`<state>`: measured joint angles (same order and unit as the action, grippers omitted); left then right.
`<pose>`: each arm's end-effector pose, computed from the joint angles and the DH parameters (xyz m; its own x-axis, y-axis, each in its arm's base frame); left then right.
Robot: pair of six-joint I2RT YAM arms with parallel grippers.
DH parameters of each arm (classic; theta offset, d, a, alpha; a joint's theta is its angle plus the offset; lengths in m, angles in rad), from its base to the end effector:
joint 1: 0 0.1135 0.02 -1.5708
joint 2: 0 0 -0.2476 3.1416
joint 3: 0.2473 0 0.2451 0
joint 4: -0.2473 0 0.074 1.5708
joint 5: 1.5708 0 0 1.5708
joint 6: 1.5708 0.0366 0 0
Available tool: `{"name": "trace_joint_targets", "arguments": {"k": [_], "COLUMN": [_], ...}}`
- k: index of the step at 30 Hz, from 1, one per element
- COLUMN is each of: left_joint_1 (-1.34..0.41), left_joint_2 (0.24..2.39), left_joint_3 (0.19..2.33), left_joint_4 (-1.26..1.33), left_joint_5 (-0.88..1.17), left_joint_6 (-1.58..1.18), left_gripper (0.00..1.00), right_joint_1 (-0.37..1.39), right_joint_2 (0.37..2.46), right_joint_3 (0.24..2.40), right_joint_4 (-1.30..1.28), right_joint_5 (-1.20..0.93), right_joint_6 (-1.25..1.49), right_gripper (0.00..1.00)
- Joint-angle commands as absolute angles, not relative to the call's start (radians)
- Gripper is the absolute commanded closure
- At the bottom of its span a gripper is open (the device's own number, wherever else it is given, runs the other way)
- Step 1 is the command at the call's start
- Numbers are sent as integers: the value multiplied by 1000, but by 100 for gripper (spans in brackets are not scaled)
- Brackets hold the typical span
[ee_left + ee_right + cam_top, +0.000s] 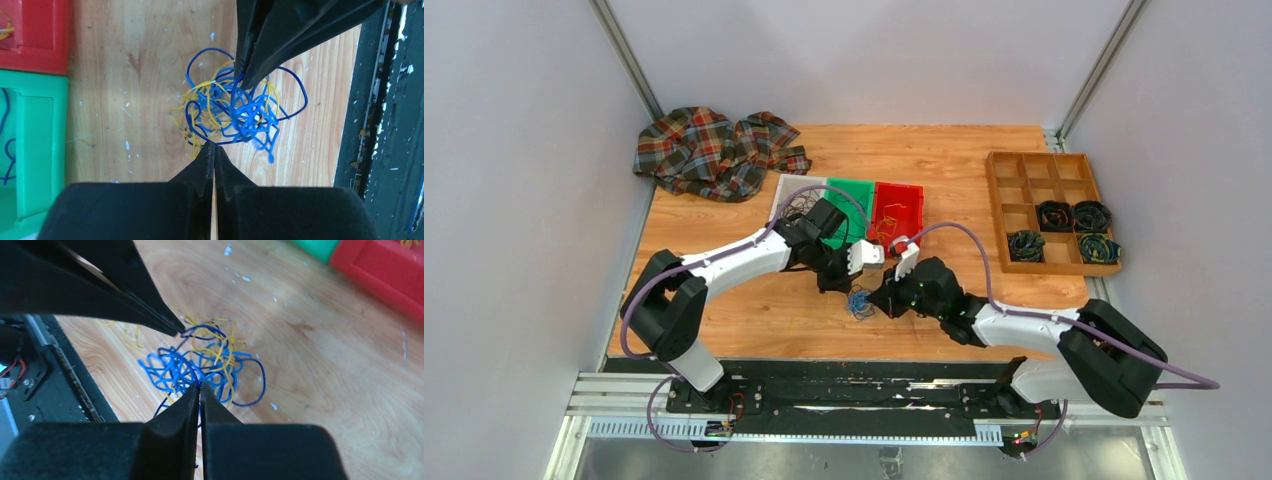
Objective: Untangle the cables
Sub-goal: Untie the cable.
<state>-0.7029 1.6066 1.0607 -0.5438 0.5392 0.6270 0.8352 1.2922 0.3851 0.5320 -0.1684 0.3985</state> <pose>0.2258 -0.2160 0.1954 -0.1159 0.7581 -0.6418 0.9928 0.0696 -0.0971 0.1619 0.1880 0.1610 -0.5508 -0.0385 -0.8337 -0.6747 0.6085 0.4177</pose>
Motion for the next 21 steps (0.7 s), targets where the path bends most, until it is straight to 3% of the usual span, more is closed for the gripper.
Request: {"name": "trace_joint_targets", "arguments": {"k": [1,9,11,16,21], "left_joint_1": [-706,-638,-615,-592,-592], "left_joint_2": [1568,1479,1453,1373,1373], "left_joint_3": [1029,1052,1064,1119,1173], "left_joint_4": [-544,-632,-681,-825,-844], "left_joint_5": [529,689,720,811,883], "left_joint_6": [699,665,686,742,707], "left_gripper": [99,97,86,46,30], "right_joint_1": [823,823,822,823,827], "right_joint_2": [1252,1057,1019,982,990], "right_joint_3": [414,380,373,381,411], "right_joint_4": [603,501,478,442,430], "right_joint_5": [-244,-226,-224,-254,-329], "right_joint_6": [396,411,418,426,420], "right_gripper": [99,99,99,99,99]}}
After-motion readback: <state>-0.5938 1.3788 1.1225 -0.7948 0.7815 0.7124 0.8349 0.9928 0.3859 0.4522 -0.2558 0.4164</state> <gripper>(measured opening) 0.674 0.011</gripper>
